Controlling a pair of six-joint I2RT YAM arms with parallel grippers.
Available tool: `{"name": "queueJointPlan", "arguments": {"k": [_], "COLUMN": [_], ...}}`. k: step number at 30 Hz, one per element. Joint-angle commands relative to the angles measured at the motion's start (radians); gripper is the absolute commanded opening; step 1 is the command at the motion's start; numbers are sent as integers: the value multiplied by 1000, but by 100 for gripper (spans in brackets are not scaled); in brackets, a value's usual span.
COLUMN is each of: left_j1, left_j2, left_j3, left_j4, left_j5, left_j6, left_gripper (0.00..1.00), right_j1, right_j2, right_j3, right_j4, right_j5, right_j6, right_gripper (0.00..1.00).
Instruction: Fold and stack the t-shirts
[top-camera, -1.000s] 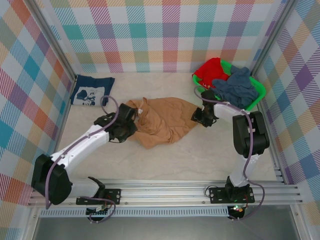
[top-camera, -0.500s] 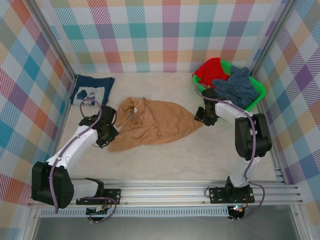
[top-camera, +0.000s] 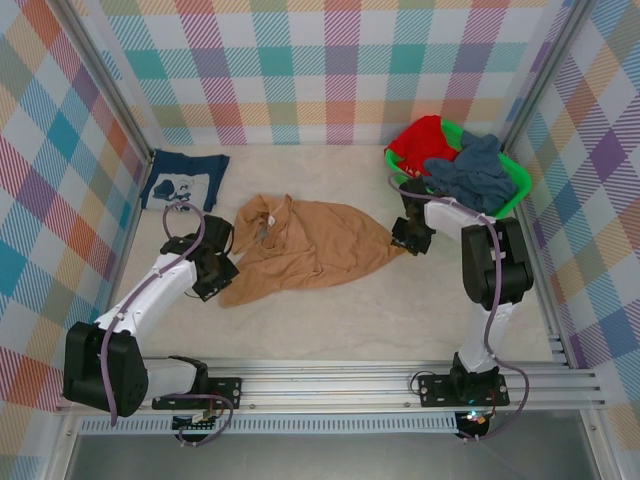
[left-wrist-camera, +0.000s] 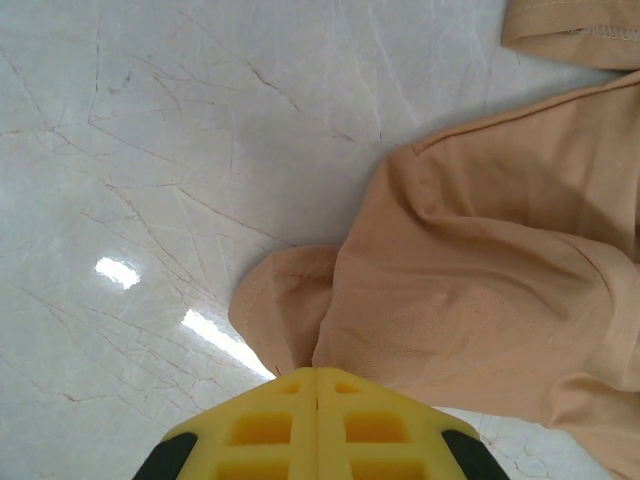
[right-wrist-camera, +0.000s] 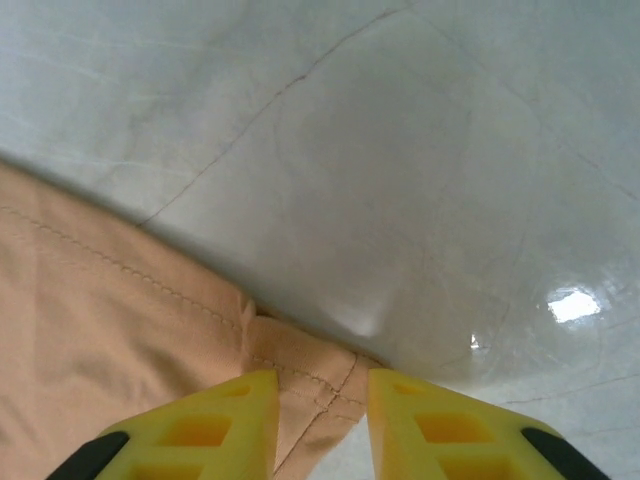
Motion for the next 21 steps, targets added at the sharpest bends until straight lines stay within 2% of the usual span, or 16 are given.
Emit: {"name": "queueJointPlan", "arguments": {"k": [1,5,7,8,10,11,15,21], "left_j1": [12,12,11,12,12,12,2,-2], "left_j2": [-13,-10,-8,-9,-12,-15,-44,-54], "left_j3": [-10,-8,-4,-2,0,0,19,150], "left_j4": [-14,-11,-16,-19,-17,-10,42,8], "left_j5": [13,19,18,21,30,41,121,137], "left_j6": [8,9,16,18,20,25,48,25], "left_gripper": [0,0,0,0,0,0,0,0], "right_j1": [4,4,5,5,5,7,8,2], "right_j2": [-25,35,44,48,55,48,-72,-212], "right_j3": [-53,-8,1,6,14,13,-26,66], "right_j4": [-7,-9,2,6,9,9,26,-76], "right_j5": [14,-13,-15,-19,-23,-17,29,103], "right_j6": [50,32,35,37,38,42,47,-21], "right_gripper": [29,31,28,24,4,0,0,0]}}
